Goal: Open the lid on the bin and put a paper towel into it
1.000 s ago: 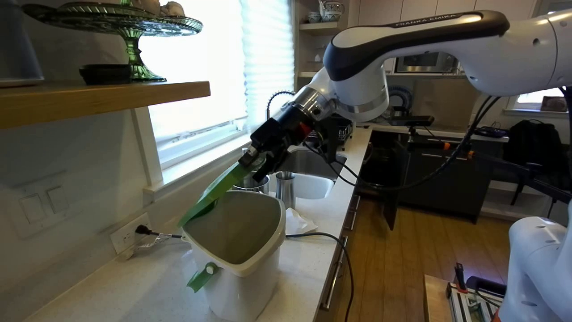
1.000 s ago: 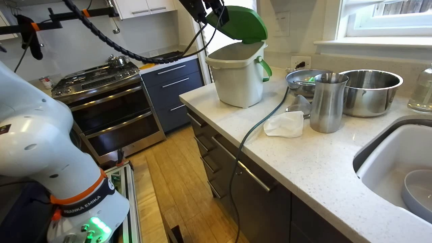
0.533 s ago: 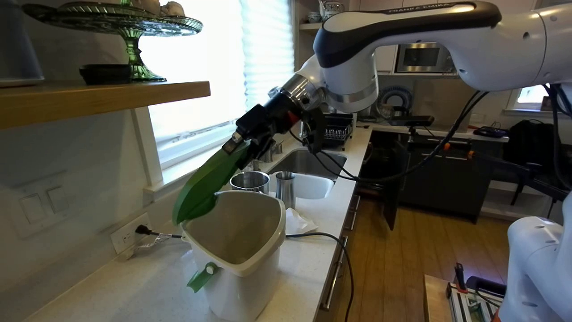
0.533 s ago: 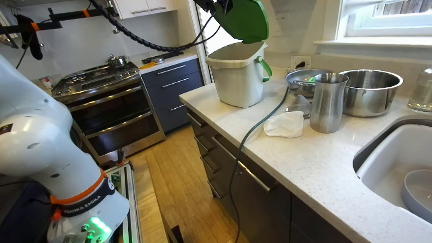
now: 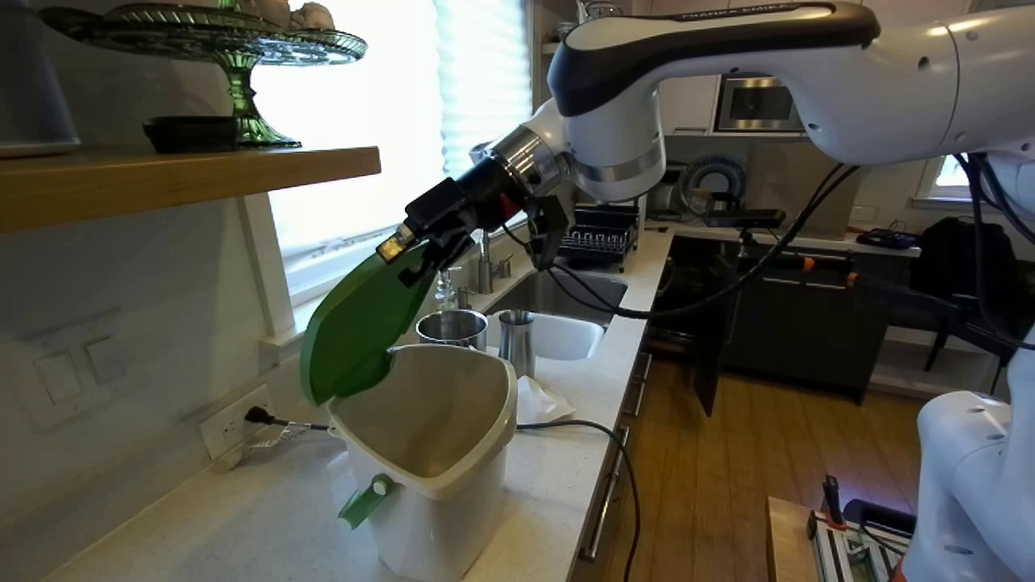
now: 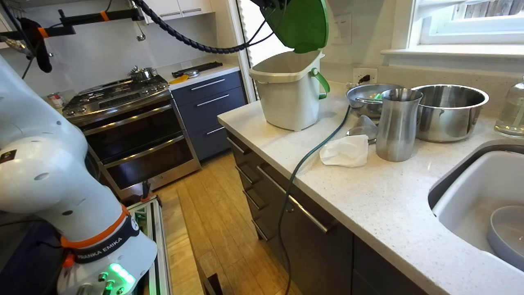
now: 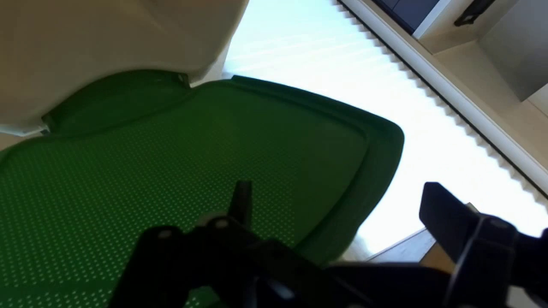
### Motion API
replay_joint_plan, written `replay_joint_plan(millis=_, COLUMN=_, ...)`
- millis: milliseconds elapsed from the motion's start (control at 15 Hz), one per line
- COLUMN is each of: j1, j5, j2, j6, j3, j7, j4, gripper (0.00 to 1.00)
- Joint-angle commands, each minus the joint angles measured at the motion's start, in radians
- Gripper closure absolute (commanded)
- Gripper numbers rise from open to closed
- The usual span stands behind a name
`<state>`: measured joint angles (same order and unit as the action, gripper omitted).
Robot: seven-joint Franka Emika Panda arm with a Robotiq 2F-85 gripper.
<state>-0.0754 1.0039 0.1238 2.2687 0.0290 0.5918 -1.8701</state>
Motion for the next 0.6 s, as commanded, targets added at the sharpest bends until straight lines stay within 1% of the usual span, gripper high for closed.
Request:
replay_joint_plan(millis=0, j1=-0.011, j5=0.068, j2=-0.029, j6=0.05, j3=0.005, j7=0.078, j4=0.018, gripper=0.0)
replay_joint_plan(millis=533, j1=-0.013, j5=0.165, j2=-0.039, j6=0.091, j3=0.019, j7=0.182, j4=0.019, gripper=0.0)
